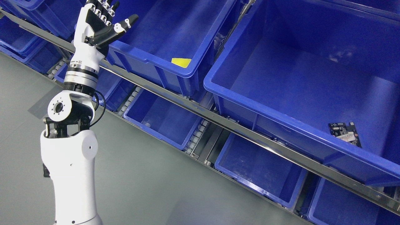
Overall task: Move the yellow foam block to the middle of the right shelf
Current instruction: 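Raise the open left hand up out of the blue bin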
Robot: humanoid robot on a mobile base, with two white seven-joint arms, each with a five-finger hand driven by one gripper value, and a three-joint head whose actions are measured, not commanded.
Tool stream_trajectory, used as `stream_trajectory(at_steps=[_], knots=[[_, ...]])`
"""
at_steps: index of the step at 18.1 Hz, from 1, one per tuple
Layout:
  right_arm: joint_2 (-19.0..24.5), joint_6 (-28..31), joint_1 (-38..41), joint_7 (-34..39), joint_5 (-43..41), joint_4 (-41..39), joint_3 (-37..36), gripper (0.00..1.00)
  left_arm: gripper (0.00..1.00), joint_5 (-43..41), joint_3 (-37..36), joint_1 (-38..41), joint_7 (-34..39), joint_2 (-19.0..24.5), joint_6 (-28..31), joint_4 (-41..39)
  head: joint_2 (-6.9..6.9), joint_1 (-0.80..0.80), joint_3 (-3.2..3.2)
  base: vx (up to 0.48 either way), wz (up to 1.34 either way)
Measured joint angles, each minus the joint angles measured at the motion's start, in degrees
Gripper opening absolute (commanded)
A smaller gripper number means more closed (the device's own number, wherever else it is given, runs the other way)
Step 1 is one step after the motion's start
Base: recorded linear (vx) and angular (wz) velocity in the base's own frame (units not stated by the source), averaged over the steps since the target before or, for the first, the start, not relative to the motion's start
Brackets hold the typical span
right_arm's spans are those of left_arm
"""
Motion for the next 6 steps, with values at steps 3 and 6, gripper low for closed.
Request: stream_trajectory(at_steps=[3, 6], knots=[[0.0, 0.0, 0.0, 0.0, 0.0, 0.0, 0.0, 1.00, 1.00, 0.0, 0.5, 0.0, 0.0, -0.1, 0.6, -0.5, 0.00, 0.00, 0.00, 0.000, 0.00], [0.0, 0.0, 0.0, 0.0, 0.0, 0.0, 0.0, 1.00, 1.00, 0.0, 0.9, 0.0, 0.0, -0.2, 1.1, -0.9, 0.00, 0.00, 0.00, 0.000, 0.00]])
